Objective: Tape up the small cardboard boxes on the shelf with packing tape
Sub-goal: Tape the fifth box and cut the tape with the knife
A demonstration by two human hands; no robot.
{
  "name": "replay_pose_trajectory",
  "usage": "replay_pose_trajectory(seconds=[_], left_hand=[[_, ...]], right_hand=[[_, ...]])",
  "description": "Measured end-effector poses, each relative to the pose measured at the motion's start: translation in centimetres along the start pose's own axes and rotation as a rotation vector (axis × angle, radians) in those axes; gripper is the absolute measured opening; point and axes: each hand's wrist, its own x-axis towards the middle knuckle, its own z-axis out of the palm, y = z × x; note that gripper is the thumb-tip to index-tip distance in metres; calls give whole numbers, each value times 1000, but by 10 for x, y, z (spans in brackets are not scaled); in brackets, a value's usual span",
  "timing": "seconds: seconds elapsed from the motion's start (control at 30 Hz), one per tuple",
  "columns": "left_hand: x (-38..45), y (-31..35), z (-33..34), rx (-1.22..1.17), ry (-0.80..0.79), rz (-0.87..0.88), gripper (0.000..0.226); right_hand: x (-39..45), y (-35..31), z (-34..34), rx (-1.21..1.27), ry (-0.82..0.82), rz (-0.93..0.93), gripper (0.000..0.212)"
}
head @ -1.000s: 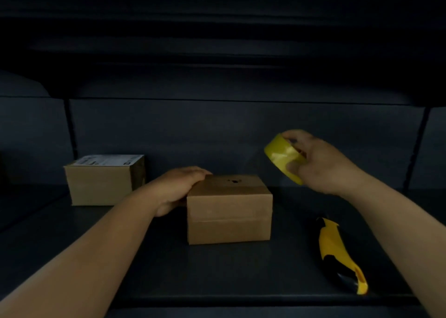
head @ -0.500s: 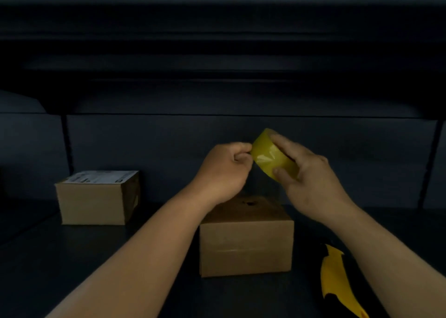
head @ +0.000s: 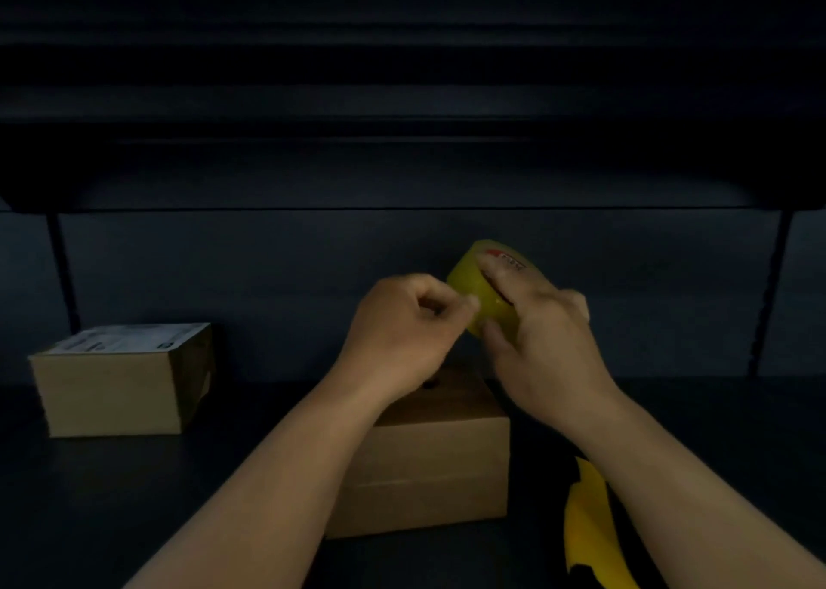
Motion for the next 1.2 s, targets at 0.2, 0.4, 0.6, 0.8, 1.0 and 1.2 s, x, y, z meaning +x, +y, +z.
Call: replay_pose_trajectory(seconds=[0.2, 0.4, 0.6, 0.8, 1.0, 1.2], left_hand=[[0, -8, 2, 108, 173, 294, 11], [-1, -9, 2, -32, 260, 386, 8], [-3, -1, 1, -87, 383, 420, 8], [-2, -3, 0, -100, 425, 331, 12], [4, -7, -12, -207, 492, 167, 17], [-1, -1, -15, -426, 382, -7, 19]], right_hand=[[-2, -1, 1, 20, -79, -51, 63], [-1, -4, 0, 84, -71, -73, 61], [-2, -6, 0, 220, 75, -115, 49], [-2, -4, 0, 312, 190, -60, 60], [-2, -2, -3, 556, 160, 128, 82], [3, -1, 3, 1061, 94, 389, 52]])
